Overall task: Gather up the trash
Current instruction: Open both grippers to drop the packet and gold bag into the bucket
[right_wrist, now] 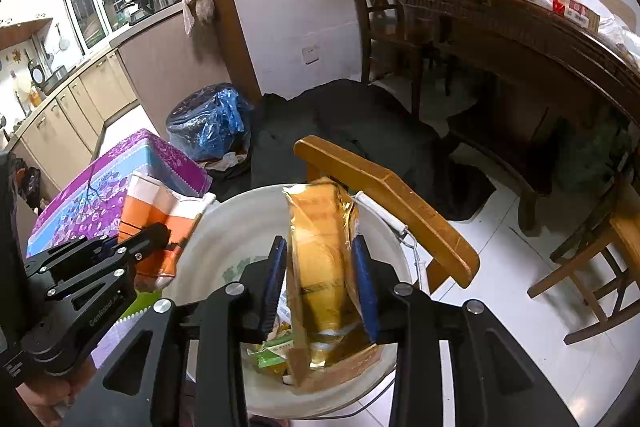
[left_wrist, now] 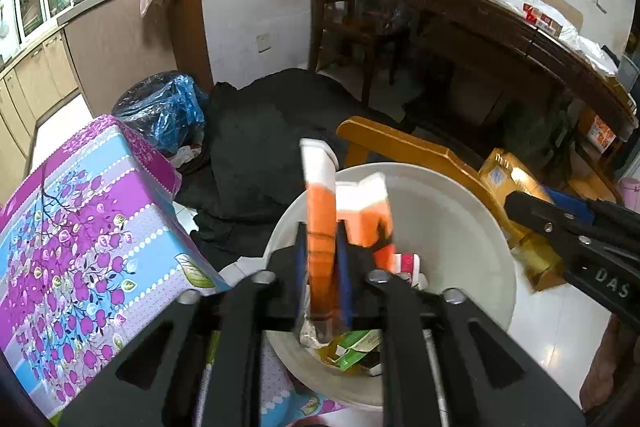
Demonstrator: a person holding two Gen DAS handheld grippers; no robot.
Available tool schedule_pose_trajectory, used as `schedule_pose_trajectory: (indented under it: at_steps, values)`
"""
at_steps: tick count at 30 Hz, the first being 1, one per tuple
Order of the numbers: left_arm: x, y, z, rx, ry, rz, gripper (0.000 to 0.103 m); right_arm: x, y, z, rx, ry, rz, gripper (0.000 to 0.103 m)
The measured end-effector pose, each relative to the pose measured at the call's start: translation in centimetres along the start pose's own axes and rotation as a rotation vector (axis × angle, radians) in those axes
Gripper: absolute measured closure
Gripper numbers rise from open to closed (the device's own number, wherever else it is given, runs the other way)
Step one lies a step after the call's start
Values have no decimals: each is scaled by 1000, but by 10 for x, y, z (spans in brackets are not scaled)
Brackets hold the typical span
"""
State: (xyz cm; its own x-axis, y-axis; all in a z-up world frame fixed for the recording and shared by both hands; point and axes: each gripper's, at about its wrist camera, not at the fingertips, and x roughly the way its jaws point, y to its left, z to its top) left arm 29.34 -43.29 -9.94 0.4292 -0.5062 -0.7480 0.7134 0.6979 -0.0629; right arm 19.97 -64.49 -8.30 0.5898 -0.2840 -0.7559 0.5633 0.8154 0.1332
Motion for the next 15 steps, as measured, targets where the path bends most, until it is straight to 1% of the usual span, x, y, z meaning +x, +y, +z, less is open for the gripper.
schedule_pose_trajectory:
  at_steps: [2, 8, 15]
  values:
    - [0, 3, -1, -5, -10, 14, 52, 0, -3, -1, 12, -4, 0, 52]
    - [0, 7, -1, -13, -6, 30, 44, 3, -6, -4, 21, -1, -2, 51]
    - [1, 7, -2, -14, 0, 31, 43, 4, -6, -7, 22, 0, 3, 48]
